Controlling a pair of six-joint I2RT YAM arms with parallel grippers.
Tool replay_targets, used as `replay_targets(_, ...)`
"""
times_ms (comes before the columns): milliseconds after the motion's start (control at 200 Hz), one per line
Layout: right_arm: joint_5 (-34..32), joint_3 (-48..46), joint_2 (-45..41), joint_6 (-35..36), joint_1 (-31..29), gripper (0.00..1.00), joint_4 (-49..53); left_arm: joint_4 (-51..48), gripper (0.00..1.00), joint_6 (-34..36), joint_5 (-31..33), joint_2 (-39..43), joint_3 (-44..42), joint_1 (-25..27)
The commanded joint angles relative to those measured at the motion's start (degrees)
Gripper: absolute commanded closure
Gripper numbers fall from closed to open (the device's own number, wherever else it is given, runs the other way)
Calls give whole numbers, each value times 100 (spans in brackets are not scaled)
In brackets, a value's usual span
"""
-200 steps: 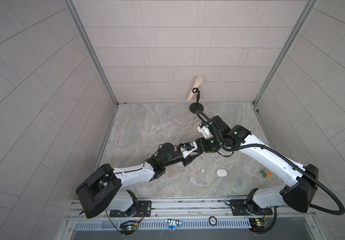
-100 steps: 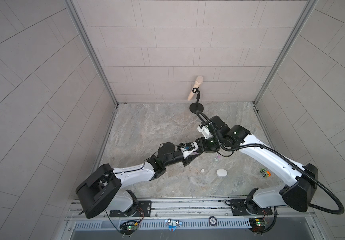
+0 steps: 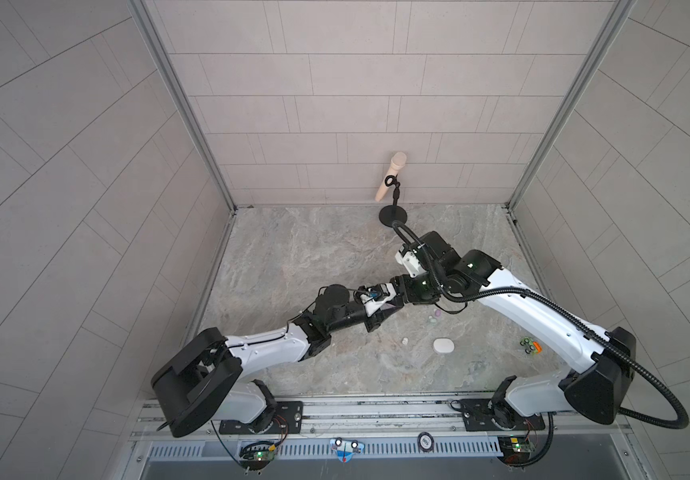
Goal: Insert the wireless bluetooth earbuds into the charging case
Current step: 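Pull the right gripper away from the left gripper, prying the case lid, then swing the pink lid open with the right gripper while the left holds the base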
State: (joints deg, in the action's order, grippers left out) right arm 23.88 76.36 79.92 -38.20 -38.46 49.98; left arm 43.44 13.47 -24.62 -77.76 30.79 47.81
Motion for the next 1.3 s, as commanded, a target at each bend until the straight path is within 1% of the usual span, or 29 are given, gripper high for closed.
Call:
replay_targets(0, 3, -46, -223, -64, 15, 12, -58, 86, 70, -31, -60, 122, 98, 33)
replay_targets(80, 5, -81, -294, -88, 64, 1, -62, 101, 70, -51, -58, 99, 92, 26)
replay_targets(345, 86, -224, -673, -112, 420, 0, -76, 278, 71, -298, -85, 68, -78, 22)
replay_targets(481, 82, -329, -900, 16, 754, 0, 29, 524, 71, -719, -296, 97, -181, 25)
replay_targets(576, 119, -385, -1132, 593, 1056, 0, 129, 693, 72, -1150, -580, 111, -241, 20)
replay_targets(626, 86, -385, -1275, 1071, 1165, 0, 179, 850, 72, -1412, -811, 100, -258, 25)
replay_targets(741, 73, -210, -1479, 2217, 1218, 0, 482, 1368, 72, -2056, -1264, -103, -260, 22)
replay_targets(841, 220, -99, -1546, 2965, 1218, 2, 766, 1645, 73, -2392, -1563, -365, -95, 18)
replay_targets(991, 432, -304, -1902, 3736, 1127, 5, 624, 1910, 73, -2618, -1805, -610, 156, 20)
replay_targets(1111, 623, -271, -1894, 4190, 990, 6, 810, 2068, 74, -2729, -1952, -705, 255, 26)
replay_targets(1212, 424, -173, -1683, 4457, 672, 7, 1073, 2010, 74, -2665, -2027, -700, 276, 26)
replay_targets(1297, 258, -115, -1513, 4518, 493, 7, 1168, 1901, 74, -2556, -2040, -652, 251, 26)
